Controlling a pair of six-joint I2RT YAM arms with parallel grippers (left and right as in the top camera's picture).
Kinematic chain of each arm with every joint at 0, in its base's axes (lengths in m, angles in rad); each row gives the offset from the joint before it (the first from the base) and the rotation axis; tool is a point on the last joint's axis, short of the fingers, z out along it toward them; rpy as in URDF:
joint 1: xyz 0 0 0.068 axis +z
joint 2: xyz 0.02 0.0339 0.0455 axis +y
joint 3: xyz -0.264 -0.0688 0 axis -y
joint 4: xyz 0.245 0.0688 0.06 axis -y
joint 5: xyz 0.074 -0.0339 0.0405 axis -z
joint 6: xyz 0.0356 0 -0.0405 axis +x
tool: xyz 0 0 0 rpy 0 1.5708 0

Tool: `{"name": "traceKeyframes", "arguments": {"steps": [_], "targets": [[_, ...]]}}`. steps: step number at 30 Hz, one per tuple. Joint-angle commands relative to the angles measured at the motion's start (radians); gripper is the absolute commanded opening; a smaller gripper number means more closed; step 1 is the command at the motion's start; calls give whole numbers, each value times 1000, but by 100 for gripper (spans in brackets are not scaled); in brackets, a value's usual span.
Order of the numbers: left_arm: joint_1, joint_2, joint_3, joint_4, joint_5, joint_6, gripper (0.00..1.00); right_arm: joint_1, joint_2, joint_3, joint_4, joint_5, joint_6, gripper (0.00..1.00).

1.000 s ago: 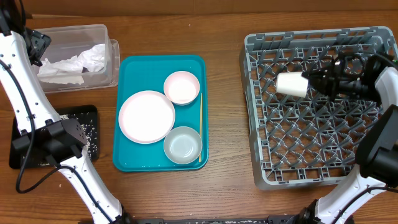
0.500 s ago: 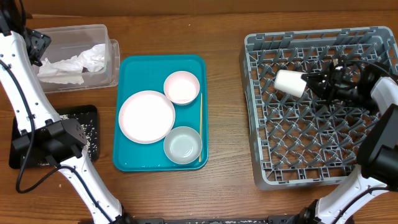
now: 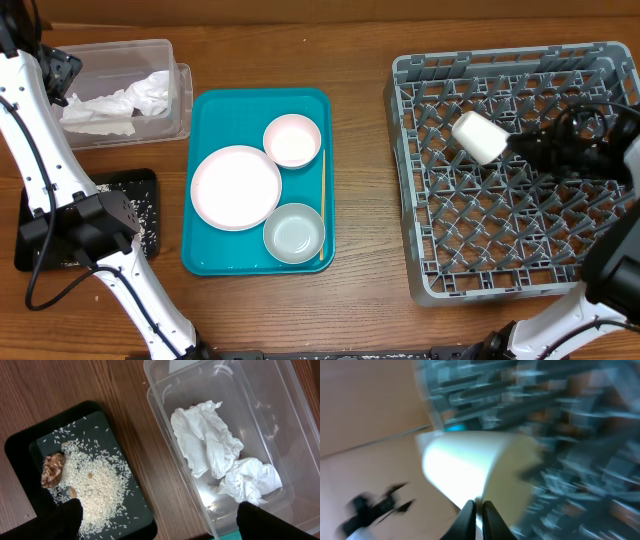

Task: Sort waste into correct bins and load items into the dishwasher
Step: 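Turn the cup upside down and lower it into the rack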

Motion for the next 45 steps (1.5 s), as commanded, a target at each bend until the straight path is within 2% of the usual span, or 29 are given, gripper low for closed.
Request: {"name": "traceKeyframes", "arguments": {"steps": [1,5,12,18,20,22,28,32,40,45], "targets": [[-2,-24,18,-2,-18,-17,100,-13,-78,56,-13,320,110,11],[-2,-24,18,-2,-18,-17,100,-13,-121,81,-40,512,207,11],[-2,-24,18,-2,-18,-17,100,25,-229,89,-43,516,216,12],[-2,-24,18,-2,-18,-17,100,259,-270,87,28,572,167,11],[-2,-24,18,-2,-18,-17,100,349,-253,87,53,674,198,10],[-2,-24,18,-2,-18,-17,100,431,-230,87,70,786,256,4],[-2,-24,18,-2,-18,-17,100,568,-167,87,124,935,330,4],[-2,-24,18,-2,-18,-17,100,583,-130,87,108,1133,446,4],[-2,-24,18,-2,-18,-17,100,552,-118,90,111,1197,445,4],[-2,-24,18,-2,-18,-17,100,549,-119,168,7,1229,446,4]]}}
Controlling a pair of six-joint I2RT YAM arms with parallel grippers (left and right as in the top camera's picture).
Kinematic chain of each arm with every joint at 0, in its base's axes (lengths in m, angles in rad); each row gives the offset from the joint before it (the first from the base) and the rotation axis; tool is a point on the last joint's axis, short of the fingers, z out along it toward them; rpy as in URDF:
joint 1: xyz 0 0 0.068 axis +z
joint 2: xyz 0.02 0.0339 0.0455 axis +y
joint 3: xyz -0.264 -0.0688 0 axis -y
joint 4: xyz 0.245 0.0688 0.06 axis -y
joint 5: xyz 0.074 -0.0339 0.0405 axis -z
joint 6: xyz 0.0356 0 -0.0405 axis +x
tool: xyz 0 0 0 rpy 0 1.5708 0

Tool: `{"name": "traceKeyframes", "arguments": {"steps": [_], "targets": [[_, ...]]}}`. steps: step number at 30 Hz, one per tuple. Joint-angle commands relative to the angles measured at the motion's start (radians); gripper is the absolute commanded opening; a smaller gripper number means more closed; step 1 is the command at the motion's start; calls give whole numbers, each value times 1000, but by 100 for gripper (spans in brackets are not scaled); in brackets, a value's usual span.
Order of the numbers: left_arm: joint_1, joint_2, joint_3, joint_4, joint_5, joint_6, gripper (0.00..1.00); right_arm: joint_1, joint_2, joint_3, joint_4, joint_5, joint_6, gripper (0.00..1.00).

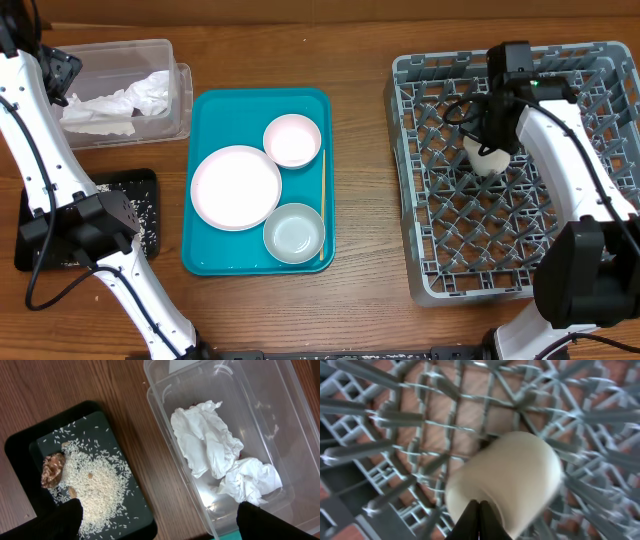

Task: Sort waste into correct bins and load items into the dishwasher
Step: 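Turn the cup upside down and lower it into the rack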

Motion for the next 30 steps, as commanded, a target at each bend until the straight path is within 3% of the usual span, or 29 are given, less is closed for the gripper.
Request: {"name": "traceKeyframes", "arguments": {"steps": [1,9,17,30], "targets": [[-2,-24,18,-2,-17,-17,100,-21,0,87,-66,104,12,4],[-2,-24,18,-2,-18,-17,100,-21,0,254,-263,187,60,4],[-2,-24,18,-2,-17,-17,100,-12,2,235,-242,-88,-61,4],[-2,-24,18,-2,-17,-17,100,-22,31,93,-144,-94,-101,4]]}}
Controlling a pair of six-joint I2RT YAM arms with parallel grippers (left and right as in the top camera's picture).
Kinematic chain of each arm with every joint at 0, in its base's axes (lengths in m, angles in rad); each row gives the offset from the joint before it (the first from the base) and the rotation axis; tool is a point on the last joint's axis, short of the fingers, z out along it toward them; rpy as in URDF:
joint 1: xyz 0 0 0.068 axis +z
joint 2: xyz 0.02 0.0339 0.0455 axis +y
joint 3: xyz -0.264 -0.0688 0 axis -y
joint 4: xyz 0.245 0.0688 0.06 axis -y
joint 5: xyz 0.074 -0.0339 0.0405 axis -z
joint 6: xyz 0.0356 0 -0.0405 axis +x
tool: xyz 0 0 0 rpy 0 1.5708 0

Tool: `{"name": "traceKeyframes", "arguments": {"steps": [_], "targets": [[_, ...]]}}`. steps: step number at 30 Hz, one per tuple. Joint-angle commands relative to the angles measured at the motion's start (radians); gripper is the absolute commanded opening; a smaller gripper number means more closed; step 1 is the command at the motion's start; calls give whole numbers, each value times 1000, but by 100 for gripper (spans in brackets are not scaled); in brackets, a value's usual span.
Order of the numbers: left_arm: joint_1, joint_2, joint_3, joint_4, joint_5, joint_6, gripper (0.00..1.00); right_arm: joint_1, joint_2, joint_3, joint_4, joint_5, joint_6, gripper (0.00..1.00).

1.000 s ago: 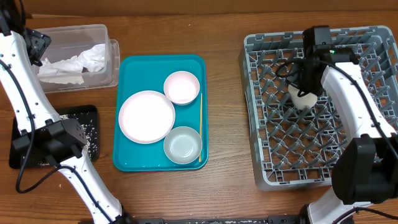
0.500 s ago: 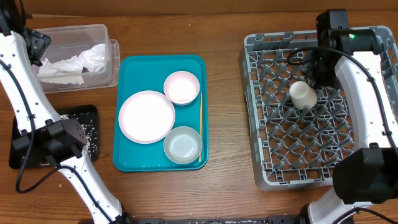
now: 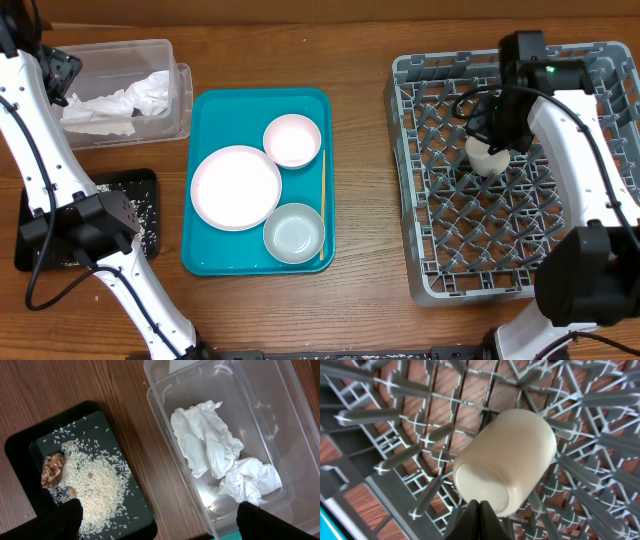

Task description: Sort waste into correct bins and load items into the dishwasher

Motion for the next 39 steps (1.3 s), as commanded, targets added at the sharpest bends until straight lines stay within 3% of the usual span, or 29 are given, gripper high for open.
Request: {"name": "traceKeyframes", "arguments": {"steps": [1,4,8,20,31,39], "targets": [[-2,-24,18,-2,-18,-17,100,-10,18,-9,21,2,-3,4],[-2,-24,18,-2,-17,-17,100,-27,18,-9,26,53,57,4],[-2,-24,19,-2,-17,-17,100,-45,18,-9,23,-48,8,4],[-2,-24,18,-2,-17,-17,100,-46,18,-22,19,-54,8,4],[-2,-24,18,-2,-17,-17,100,-48,14,12,7,236,139,4],[-2,-24,18,-2,-17,-17,100,-48,13,155,-90,259,145,4]]}}
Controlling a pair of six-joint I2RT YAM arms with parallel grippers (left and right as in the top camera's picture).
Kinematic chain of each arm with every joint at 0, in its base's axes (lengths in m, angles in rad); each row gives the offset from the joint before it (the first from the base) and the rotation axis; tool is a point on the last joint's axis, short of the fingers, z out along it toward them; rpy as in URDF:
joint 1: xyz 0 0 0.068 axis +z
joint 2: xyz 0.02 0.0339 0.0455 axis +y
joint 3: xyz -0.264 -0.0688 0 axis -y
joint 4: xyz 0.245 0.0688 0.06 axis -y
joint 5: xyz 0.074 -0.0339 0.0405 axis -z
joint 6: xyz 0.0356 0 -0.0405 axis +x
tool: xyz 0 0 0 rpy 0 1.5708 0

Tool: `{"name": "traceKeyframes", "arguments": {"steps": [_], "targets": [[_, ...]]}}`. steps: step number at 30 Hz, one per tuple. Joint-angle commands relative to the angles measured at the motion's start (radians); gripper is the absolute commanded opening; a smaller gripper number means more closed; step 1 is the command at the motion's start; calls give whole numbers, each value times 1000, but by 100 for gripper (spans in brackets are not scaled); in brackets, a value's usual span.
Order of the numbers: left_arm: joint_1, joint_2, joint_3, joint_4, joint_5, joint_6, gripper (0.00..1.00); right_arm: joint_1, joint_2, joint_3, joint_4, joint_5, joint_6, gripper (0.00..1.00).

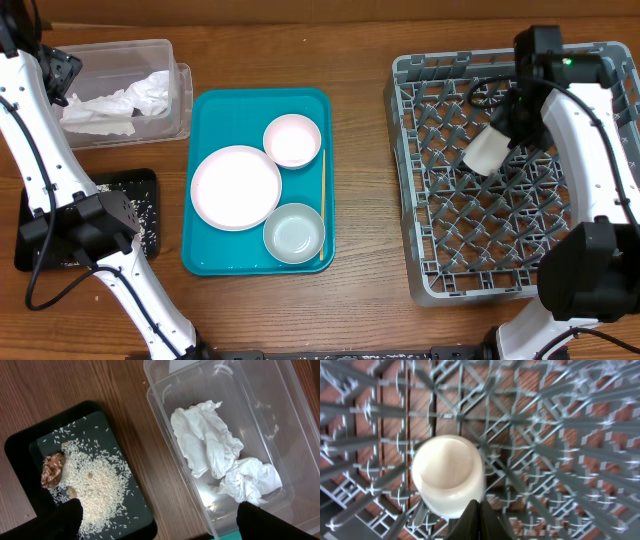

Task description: Sort waste into correct bins and load items into the dishwasher

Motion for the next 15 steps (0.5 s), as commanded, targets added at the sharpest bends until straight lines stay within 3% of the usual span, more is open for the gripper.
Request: {"name": "traceKeyframes", "arguments": {"steps": [1,8,15], "targets": [[-2,-24,18,-2,-17,-17,100,0,-5,77,-26,46,23,4],[-2,-24,18,-2,-17,-17,100,57,-18,98,-45,-137,-15,4],[-2,-24,18,-2,-17,-17,100,64,-9,75,106,32,-3,6]]}}
